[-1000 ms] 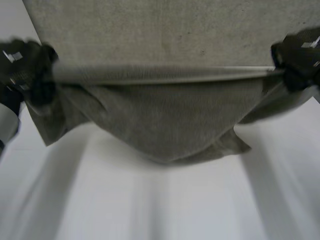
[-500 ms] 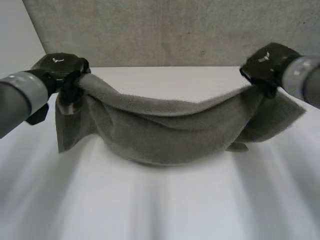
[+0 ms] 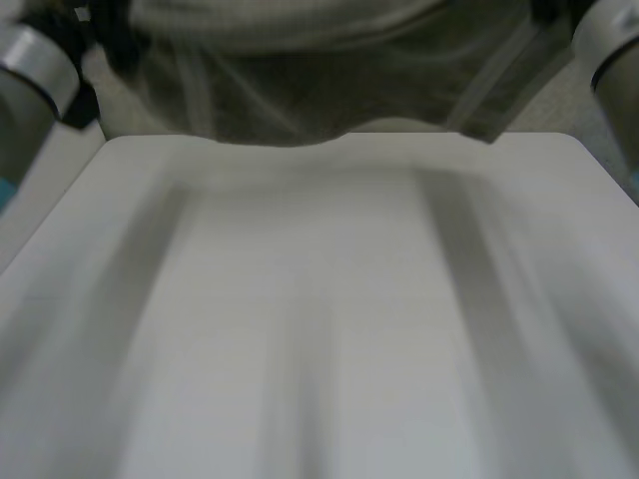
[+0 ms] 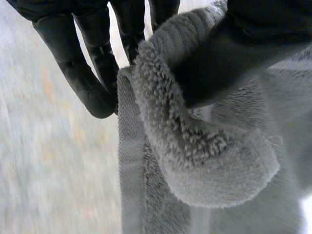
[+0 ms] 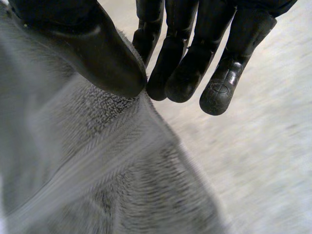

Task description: Fold the towel.

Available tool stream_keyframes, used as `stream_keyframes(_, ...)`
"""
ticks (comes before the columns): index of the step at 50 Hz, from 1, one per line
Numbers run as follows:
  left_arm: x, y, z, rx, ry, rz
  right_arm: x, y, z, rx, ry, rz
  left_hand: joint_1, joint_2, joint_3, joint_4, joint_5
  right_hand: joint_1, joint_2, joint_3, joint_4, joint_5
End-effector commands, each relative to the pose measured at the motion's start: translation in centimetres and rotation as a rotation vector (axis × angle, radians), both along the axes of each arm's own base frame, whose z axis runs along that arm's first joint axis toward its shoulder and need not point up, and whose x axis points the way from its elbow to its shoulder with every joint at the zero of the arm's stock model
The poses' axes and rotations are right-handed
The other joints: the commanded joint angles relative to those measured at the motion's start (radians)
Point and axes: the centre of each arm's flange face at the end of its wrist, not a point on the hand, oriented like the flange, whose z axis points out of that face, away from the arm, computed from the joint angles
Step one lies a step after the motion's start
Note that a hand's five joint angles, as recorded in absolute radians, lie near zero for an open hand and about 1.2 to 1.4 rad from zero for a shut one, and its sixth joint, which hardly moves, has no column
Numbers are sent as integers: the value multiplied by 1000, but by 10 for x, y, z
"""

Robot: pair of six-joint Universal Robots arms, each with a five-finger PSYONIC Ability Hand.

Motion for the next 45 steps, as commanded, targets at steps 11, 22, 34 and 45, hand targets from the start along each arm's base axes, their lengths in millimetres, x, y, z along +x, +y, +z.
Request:
stream_keyframes(11,30,60,-200,454,-405,-57,-30,79,-222,742,343,37,-227,-262,-354,-328,-474,76,63,62,65,48)
stream_keyframes(22,37,96,-233,447,-588,-117,-39,107,-228,671,305,38,-277,-312,-404,-377,-524,76,63,62,65,48)
stream_keyframes(34,42,95,-232,442,-596,-91,-40,109,-229,657,274,35,-773,-808,-900,-873,-1020,76,63,62,65,48)
stream_keyframes(45,55,100,-236,472,-612,0,-40,109,-231,642,269,34,-826,-861,-953,-926,-1073,76,63,62,65,48)
